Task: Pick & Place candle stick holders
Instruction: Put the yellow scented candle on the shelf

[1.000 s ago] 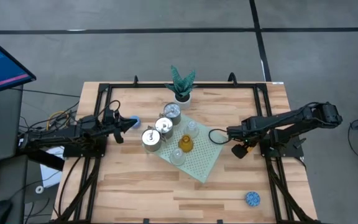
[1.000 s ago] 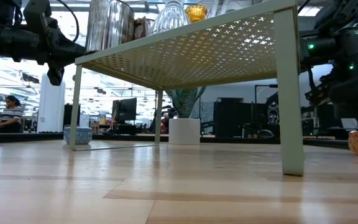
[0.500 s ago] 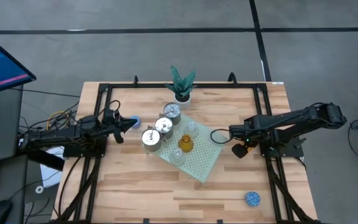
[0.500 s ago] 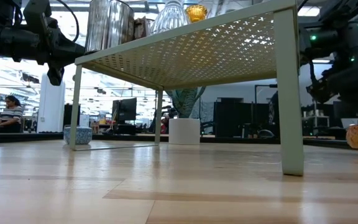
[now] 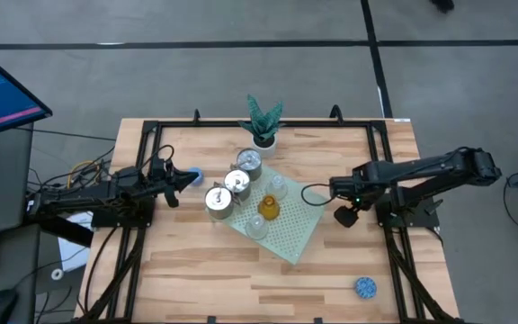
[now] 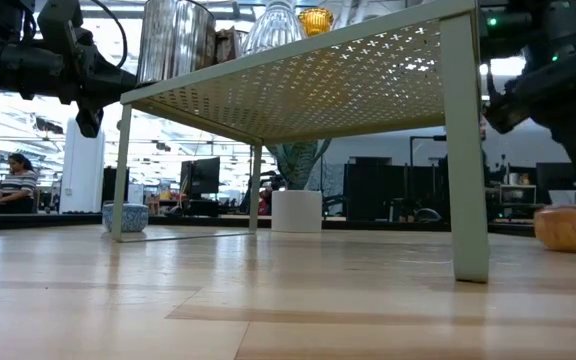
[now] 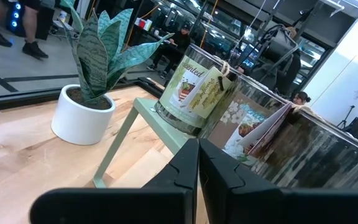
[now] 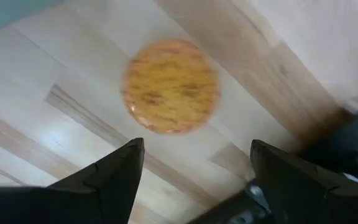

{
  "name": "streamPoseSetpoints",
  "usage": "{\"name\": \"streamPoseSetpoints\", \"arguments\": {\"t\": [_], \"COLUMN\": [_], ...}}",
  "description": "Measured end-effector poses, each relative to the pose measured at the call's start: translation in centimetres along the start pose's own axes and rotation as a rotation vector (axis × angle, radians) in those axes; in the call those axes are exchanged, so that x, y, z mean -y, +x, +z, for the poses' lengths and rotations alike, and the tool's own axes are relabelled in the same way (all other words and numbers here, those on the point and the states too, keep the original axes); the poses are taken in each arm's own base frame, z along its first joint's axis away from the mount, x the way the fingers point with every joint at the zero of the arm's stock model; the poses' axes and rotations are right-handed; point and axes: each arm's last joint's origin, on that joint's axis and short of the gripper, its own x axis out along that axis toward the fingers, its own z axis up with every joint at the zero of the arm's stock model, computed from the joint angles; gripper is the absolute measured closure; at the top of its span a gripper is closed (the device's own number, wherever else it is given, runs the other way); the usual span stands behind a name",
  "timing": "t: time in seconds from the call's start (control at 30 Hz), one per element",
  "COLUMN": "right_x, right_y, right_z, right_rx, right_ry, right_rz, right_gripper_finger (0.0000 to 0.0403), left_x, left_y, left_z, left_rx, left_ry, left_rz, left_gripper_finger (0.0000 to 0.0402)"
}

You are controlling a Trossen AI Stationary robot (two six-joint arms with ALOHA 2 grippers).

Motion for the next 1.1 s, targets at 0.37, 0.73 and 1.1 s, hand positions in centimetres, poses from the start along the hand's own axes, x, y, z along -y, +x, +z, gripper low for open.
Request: {"name": "streamPoseSetpoints", "arguments": {"t": [0.37, 0.73, 1.1], "right_x": [-1.0, -2.1, -2.4], "right_y": [-0.4, -0.2, -0.3], "right_z": [0.0, -0.8, -0.6], "right_rx": [0.103, 0.201, 0.223], "right_ry": [-0.092, -0.169, -0.169], "right_rz": [-0.019, -0.042, -0.013], "right_gripper_finger": [0.0118, 0.0116, 0.0101], "left_x": [0.0, 0.0, 0.0], "left_y": [0.0, 0.0, 0.0], "left_z": [0.0, 0.0, 0.0], "left_rx": [0.0, 0.0, 0.0], "left_ry": [0.0, 0.0, 0.0], "left_rz": [0.0, 0.0, 0.0], "left_gripper_finger": [0.039, 0.039, 0.039]}}
